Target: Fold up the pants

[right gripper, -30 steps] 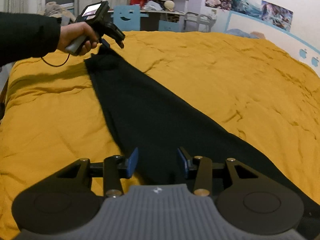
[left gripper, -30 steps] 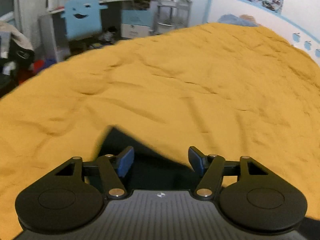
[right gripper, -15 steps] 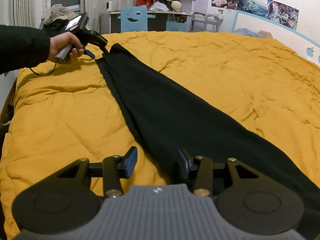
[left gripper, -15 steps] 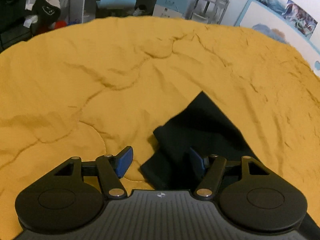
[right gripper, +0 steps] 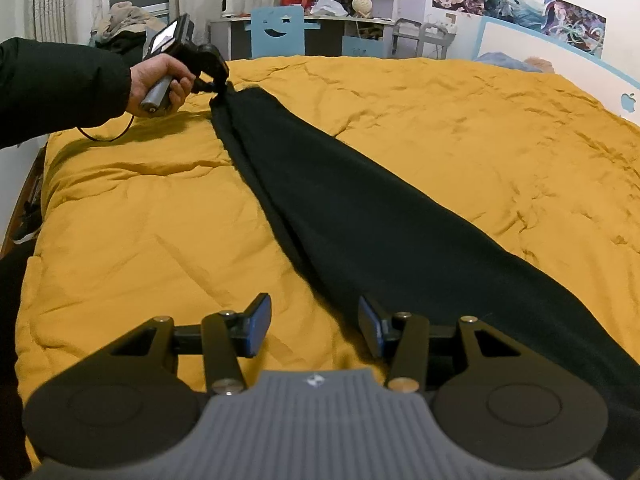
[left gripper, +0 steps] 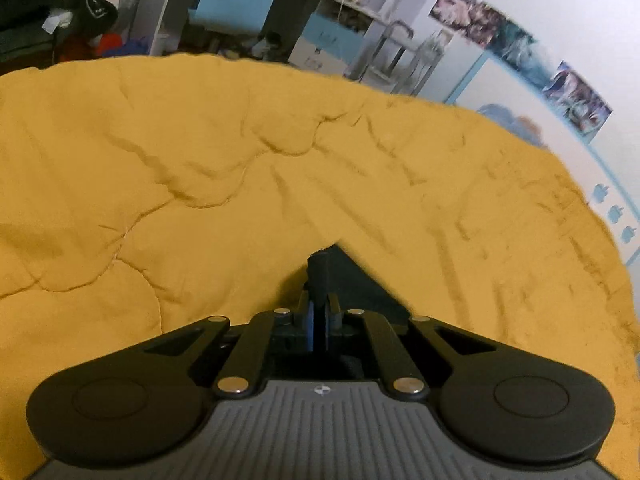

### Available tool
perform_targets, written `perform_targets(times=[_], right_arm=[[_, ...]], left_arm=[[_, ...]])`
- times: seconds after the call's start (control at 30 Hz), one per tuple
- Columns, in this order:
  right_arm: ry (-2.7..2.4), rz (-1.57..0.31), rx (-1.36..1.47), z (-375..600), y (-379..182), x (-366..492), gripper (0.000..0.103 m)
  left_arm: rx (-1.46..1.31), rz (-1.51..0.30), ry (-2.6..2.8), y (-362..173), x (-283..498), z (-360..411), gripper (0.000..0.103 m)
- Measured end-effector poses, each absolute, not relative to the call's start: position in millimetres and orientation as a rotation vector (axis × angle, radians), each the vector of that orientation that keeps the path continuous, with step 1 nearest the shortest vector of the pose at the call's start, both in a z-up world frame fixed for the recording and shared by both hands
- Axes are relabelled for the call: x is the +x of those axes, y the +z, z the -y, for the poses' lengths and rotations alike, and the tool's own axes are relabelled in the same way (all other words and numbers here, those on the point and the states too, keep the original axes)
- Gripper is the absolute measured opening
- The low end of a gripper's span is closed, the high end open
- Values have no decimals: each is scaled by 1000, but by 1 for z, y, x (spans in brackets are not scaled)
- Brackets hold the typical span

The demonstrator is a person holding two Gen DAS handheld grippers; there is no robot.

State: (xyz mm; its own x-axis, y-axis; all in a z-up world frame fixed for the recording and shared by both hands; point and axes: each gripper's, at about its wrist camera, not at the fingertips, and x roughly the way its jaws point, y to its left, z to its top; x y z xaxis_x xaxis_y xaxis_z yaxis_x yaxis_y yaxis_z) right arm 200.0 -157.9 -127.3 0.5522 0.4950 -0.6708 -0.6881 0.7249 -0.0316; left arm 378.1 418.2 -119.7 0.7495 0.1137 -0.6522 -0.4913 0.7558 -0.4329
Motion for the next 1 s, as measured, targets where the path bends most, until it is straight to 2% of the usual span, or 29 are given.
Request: perform_targets(times=[0.17,0.27,0.43,0.5,0.53,0.57,0.73,0.77,0.83,1.0], right_arm=[[719,-688,-296,158,-125,195,45],[717,-693,-305,156,-126,193,45],[719,-692,-295,157,-124,190,45],[714,-697,-291,157,-125,191,45],[712,-697,-291,156,-126,192,45],[713,-697,-292,155,-125,191,45],[726,-697,-304,152,-127,189,45],[726,-698,-306,152,-127,189,45],[725,-699,-303,153,-127,189,45],[716,-702,-294,157,-126,188,45]], left_arm=[[-645,-626,359,-108,365,-422,5],[-649,-608,387,-105,363,-433,0],[-696,-646,328,-107,364,-442,0],[-692,-689,362,-113,366,-438,9],[-705,-706,374,-118,366,-436,20],[-726,-721,367,-123,365,-434,24],[-745,-765,314,-142,372,-411,25],[-717,-774,319,-143,376,-407,31],[-683,-791,351,-145,382,-403,35],[-787,-764,389,-150,378,-411,35]])
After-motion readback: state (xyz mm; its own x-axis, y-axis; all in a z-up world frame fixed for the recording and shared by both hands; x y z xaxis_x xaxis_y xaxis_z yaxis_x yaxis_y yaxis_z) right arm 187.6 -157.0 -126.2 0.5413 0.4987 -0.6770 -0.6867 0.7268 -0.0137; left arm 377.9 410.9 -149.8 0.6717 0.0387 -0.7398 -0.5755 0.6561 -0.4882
